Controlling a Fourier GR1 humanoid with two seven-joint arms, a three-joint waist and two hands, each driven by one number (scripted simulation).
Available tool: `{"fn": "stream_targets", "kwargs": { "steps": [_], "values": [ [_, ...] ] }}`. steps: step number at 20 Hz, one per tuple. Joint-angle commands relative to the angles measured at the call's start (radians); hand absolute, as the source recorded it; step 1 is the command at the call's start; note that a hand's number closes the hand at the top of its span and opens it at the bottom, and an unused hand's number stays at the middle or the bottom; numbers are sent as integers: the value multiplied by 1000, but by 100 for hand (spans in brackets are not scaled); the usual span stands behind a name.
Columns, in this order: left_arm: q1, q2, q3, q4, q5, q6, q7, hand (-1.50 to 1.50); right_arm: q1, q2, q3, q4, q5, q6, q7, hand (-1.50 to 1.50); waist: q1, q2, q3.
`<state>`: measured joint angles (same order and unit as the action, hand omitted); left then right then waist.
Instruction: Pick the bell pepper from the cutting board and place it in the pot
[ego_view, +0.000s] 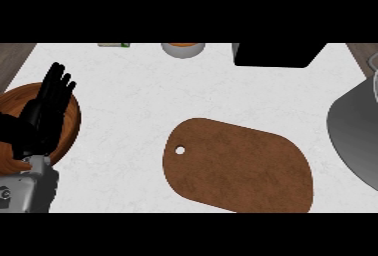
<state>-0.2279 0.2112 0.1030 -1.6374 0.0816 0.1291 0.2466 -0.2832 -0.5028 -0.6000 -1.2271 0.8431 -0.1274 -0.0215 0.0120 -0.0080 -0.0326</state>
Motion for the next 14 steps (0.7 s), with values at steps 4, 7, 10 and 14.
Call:
{"fn": "stream_targets", "kwargs": {
  "steps": [4, 7, 10, 14],
  "values": [
    [-25, 0, 3, 1, -6, 12, 20, 0, -29, 25, -45, 211, -157, 100, -120, -150, 8, 17, 38],
    [10, -5, -5, -17, -2, -2, -4, 0, -55, 58, -76, 204, -243, 133, -160, -150, 13, 13, 38],
    [2, 10, 17, -6, -4, 11, 20, 0, -86, 103, -143, 165, -366, 159, -192, -150, 1, 6, 37],
    [15, 9, 25, -9, 5, 5, 5, 0, -92, 38, -261, 200, -502, 237, -235, -150, -13, 6, 36]
  ]
}}
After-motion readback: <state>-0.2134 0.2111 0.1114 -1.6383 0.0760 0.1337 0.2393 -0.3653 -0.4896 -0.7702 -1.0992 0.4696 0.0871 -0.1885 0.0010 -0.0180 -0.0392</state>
